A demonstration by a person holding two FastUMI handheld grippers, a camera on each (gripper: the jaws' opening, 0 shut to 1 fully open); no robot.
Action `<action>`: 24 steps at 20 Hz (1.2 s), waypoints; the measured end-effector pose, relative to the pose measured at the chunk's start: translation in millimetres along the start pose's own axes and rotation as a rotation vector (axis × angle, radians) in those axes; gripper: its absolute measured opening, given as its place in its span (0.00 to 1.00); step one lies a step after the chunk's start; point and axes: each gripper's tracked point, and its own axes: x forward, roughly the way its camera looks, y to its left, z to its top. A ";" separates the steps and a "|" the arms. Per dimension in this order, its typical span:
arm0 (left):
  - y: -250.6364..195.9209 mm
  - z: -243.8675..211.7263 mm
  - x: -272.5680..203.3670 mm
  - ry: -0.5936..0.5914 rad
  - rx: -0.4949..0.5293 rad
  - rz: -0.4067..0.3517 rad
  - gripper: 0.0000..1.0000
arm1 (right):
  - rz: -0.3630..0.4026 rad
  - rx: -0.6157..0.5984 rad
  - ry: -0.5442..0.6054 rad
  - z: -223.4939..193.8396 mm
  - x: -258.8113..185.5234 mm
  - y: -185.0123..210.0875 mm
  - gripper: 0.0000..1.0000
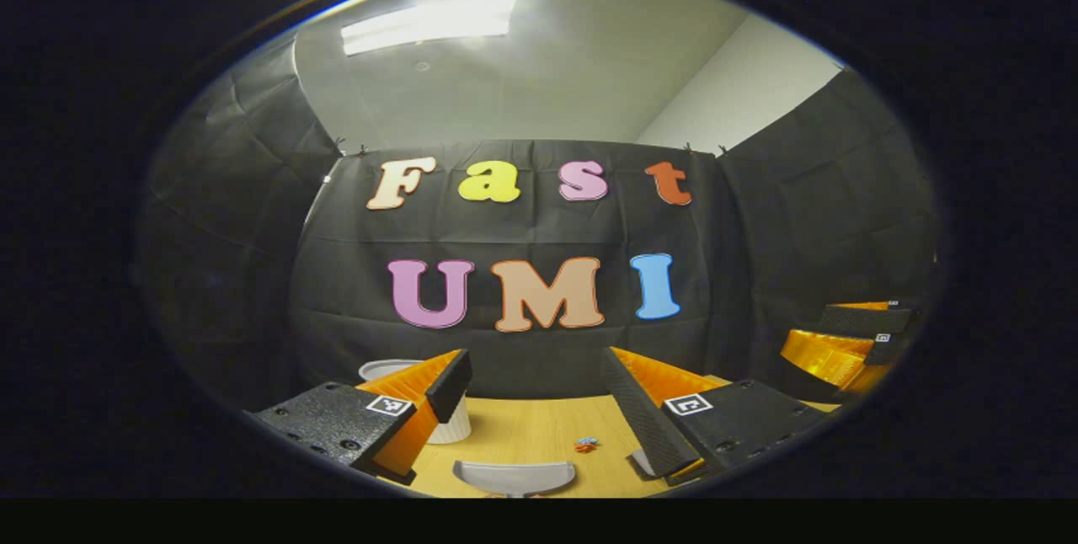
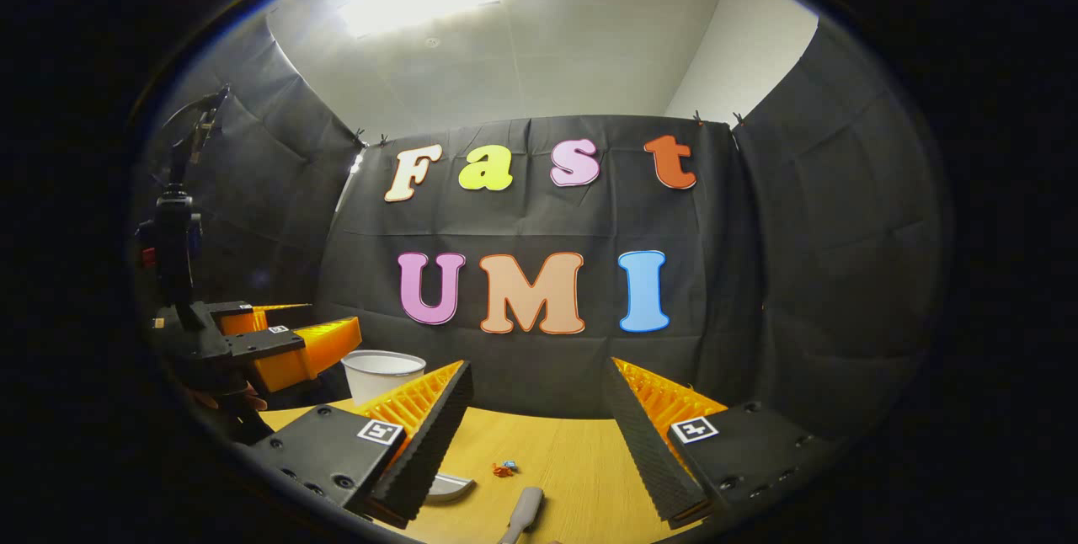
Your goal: Pick up the small broom and dustpan from the desktop, sweep the trash into the dustpan with the broom, and then empty the trash into the garbage bin.
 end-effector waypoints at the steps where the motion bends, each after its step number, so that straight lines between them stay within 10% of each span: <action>1: -0.1 -0.7 -1.6 0.009 0.006 0.009 0.92 | 0.006 0.003 0.001 -0.1 -0.6 -1.3 0.99; 13: -8.9 -33.5 -24.0 0.124 0.116 0.062 0.98 | 0.151 0.029 0.185 -53.1 -7.9 3.3 0.99; 24: 28.0 -198.2 -40.1 0.553 0.054 0.029 0.94 | 0.182 -0.037 0.475 -164.6 30.6 41.1 1.00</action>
